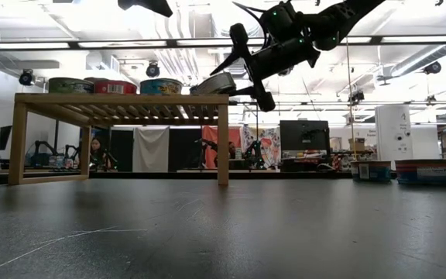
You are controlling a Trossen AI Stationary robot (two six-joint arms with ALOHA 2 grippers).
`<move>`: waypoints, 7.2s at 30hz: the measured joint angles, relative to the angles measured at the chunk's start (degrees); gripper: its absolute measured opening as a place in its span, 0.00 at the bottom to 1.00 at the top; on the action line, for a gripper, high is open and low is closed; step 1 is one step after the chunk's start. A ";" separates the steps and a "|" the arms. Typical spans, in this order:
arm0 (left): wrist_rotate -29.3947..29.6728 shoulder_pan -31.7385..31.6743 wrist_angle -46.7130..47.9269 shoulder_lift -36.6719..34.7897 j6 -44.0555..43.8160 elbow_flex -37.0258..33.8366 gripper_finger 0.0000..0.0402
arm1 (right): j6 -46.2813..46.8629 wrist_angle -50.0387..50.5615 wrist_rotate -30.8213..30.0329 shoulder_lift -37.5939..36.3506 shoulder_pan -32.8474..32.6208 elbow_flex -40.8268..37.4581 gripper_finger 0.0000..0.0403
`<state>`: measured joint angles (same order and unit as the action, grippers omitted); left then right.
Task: Stack canned seafood by type on shelf
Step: Put the green tuna can on the shelf
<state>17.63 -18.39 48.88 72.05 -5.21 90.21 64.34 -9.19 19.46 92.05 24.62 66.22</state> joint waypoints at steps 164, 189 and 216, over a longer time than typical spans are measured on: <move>-31.19 0.26 -11.46 17.57 7.61 -8.11 0.00 | -10.93 4.12 17.62 -1.18 0.62 -0.02 0.78; -21.00 0.11 -8.25 19.61 7.46 -7.44 0.00 | -11.23 4.72 18.78 -1.27 1.01 -0.04 0.79; -10.06 -0.10 4.00 18.69 9.45 8.55 0.00 | -9.42 4.15 14.86 -1.51 1.54 0.06 0.34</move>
<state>7.57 -18.49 52.88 90.74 4.24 98.77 54.91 -5.04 34.32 90.54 26.16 66.28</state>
